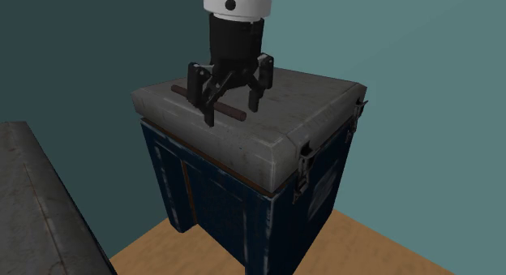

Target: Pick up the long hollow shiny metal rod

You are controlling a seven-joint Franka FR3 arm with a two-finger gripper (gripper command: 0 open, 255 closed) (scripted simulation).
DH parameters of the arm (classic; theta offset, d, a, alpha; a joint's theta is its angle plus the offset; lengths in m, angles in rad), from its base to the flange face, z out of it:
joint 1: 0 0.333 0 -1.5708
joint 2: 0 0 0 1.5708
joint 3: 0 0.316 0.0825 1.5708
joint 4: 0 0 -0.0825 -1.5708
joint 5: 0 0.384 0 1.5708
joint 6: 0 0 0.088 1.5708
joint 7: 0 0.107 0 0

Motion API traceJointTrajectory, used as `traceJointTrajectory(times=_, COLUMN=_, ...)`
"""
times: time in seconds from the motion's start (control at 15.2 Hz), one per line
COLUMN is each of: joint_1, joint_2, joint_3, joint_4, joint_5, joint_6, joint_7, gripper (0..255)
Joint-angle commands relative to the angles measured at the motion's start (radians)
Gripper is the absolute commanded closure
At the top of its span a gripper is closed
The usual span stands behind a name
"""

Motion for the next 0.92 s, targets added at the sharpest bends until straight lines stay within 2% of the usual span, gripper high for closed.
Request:
traceJointTrajectory(times=0.0, joint_1=0.004, joint_2=0.084, joint_3=-0.004, joint_4=0.107, joint_5=0.029, joint_6=-0.011, joint_7=-0.035, gripper=0)
traceJointTrajectory(times=0.26, joint_1=0.000, joint_2=0.244, joint_3=-0.007, joint_4=0.331, joint_5=0.087, joint_6=-0.054, joint_7=-0.101, gripper=0)
traceJointTrajectory(times=0.46, joint_1=-0.012, joint_2=0.384, joint_3=-0.001, joint_4=0.544, joint_5=0.131, joint_6=-0.113, joint_7=-0.140, gripper=0)
traceJointTrajectory(times=0.53, joint_1=-0.014, joint_2=0.400, joint_3=0.000, joint_4=0.569, joint_5=0.136, joint_6=-0.121, joint_7=-0.144, gripper=0)
traceJointTrajectory(times=0.86, joint_1=-0.009, joint_2=0.365, joint_3=0.002, joint_4=0.449, joint_5=0.133, joint_6=-0.036, joint_7=-0.154, gripper=0)
